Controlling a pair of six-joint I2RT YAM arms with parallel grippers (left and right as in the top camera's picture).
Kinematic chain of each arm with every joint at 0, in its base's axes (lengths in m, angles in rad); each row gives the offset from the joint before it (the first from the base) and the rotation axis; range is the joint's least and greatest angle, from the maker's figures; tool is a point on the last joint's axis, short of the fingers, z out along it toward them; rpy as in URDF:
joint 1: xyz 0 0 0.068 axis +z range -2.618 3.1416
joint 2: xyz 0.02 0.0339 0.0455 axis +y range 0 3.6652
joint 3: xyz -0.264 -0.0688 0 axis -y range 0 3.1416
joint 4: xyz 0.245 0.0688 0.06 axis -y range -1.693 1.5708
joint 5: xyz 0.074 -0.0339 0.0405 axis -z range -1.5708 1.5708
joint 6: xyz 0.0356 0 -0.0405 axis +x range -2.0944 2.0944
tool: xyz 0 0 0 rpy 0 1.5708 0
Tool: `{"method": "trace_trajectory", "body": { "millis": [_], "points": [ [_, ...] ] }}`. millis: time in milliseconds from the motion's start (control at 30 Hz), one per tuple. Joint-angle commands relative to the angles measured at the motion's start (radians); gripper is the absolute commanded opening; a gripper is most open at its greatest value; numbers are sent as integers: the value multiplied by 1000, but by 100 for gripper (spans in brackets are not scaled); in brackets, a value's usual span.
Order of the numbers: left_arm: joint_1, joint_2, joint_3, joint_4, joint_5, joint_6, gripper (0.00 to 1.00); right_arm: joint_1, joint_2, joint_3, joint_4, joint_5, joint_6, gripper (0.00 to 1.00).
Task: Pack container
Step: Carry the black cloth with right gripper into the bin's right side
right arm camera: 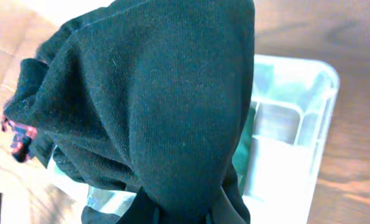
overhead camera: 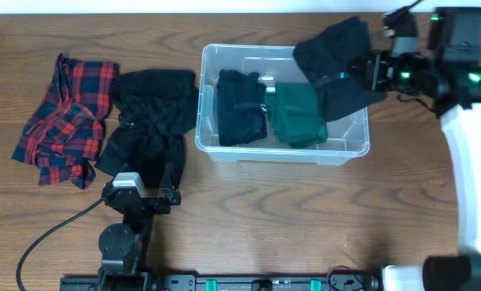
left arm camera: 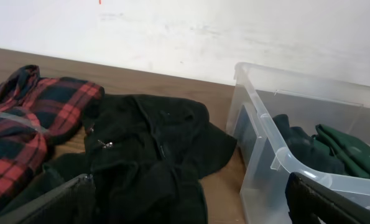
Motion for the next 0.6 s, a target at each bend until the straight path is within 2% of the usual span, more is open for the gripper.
{"method": "trace_trajectory", "body": {
  "millis": [0,233,567],
  "points": [
    [5,1,-18,-36,-15,6,98,37,66,10,8,67,68,1],
    [5,1,-18,-36,-15,6,98,67,178,10,20,153,199,1],
    [5,1,-18,-36,-15,6,98,117,246,0,26,264,395,1]
  ]
}}
